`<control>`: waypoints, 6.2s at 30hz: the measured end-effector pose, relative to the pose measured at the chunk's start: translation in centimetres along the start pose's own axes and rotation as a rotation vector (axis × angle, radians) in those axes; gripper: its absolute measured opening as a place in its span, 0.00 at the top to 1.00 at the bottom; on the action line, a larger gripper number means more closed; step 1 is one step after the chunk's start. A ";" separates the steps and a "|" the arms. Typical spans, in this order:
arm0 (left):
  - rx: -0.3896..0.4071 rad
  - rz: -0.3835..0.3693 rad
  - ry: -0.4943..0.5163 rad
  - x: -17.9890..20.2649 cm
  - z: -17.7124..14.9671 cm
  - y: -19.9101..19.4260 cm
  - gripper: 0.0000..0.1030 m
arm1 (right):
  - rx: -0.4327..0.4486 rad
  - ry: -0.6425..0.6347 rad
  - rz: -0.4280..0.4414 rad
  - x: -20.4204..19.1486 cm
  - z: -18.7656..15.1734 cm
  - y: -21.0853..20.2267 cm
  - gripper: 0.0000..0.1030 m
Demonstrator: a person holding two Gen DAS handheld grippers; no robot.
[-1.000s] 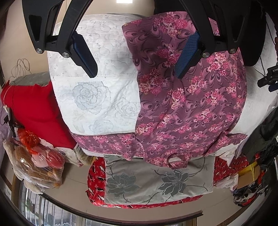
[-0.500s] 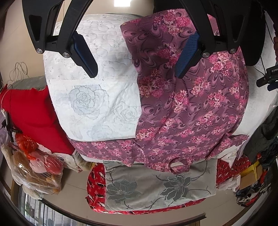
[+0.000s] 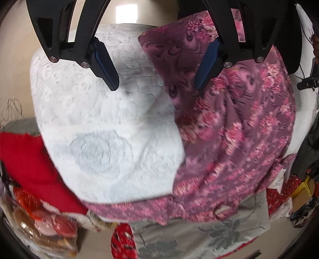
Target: Fold small clothes
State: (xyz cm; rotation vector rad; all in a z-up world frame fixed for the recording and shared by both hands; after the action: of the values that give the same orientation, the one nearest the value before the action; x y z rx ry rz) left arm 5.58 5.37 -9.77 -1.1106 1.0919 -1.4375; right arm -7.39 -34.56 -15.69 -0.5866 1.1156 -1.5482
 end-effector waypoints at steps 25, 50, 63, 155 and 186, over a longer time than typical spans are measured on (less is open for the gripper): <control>0.056 -0.283 -0.163 -8.4 0.4 -8.0 0.96 | 0.178 0.189 0.439 3.3 -2.0 -11.8 0.96; 0.309 0.070 0.081 7.5 19.1 1.1 0.34 | 0.287 0.708 0.229 20.7 16.2 0.6 0.62; 0.313 0.106 0.100 11.9 25.2 11.6 0.20 | 0.315 1.121 0.271 31.6 24.5 15.6 0.42; 0.351 -0.229 0.041 13.6 30.2 11.9 0.93 | 0.205 0.202 0.174 -2.9 20.2 5.3 0.51; 0.434 -0.237 -0.192 6.5 32.0 7.7 0.82 | 0.237 0.334 0.166 0.6 23.2 8.1 0.81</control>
State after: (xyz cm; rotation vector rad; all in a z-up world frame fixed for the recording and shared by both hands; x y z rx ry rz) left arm 37.57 -4.66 -10.96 -1.0554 0.4908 -1.6168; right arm 15.57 -42.88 -12.84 -0.0736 1.1721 -1.6385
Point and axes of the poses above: each gripper's, at about its wrist camera, not at the fingertips, and y roughly the way its jaws point, x to its right, z to its top, the point moved 3 cm from there along y, roughly the way its jaws point, and after that the axes turned 4 degrees about z, right-handed, at the moved point
